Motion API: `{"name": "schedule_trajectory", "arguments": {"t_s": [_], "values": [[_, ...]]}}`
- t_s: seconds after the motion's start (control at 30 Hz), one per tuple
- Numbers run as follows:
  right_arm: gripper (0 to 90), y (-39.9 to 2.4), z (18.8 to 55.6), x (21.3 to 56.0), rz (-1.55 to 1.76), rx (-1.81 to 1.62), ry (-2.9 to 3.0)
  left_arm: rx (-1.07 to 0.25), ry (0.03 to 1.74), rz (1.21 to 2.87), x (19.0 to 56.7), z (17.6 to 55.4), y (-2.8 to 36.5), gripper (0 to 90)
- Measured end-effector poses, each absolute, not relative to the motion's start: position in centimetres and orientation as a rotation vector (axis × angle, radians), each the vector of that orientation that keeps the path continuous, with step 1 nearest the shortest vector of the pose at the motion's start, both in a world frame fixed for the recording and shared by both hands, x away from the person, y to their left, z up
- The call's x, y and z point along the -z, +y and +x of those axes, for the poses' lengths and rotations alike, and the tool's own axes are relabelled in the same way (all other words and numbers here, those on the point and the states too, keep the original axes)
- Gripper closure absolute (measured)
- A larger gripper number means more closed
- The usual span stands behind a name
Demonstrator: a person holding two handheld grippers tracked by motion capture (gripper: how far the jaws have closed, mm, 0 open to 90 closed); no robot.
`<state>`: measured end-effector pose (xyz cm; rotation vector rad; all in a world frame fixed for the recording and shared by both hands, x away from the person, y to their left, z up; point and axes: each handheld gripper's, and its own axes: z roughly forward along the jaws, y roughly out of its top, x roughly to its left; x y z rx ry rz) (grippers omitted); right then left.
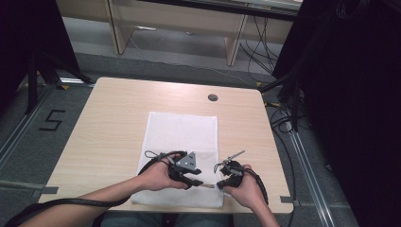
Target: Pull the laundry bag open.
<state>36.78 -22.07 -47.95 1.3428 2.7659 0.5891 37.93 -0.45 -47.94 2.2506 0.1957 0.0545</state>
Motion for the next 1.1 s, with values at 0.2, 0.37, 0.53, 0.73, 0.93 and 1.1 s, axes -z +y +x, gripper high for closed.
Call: {"name": "schedule_trajectory", "arguments": {"t_s": [0.2,0.37,0.53,0.73,0.93,1.1], "values": [[90.0,-22.0,36.7,47.9,1.357,-0.582,2.761,-0.036,0.175,2.274,48.4,38.0,-2.0,62.3],[90.0,-22.0,36.7,47.9,1.340,-0.583,2.764,-0.034,0.179,2.283,49.0,38.1,-2.9,63.6],[90.0,-22.0,36.7,47.9,1.340,-0.580,2.765,-0.030,0.173,2.302,49.4,38.3,-3.5,65.2],[90.0,-22.0,36.7,47.9,1.339,-0.577,2.764,-0.015,0.182,2.312,50.0,38.2,-4.1,67.2],[90.0,-21.9,36.7,47.9,1.360,-0.578,2.757,-0.017,0.188,2.315,50.2,38.3,-4.6,68.7],[90.0,-22.0,36.8,48.0,1.350,-0.584,2.763,-0.025,0.177,2.322,50.4,38.3,-4.8,69.6]]}}
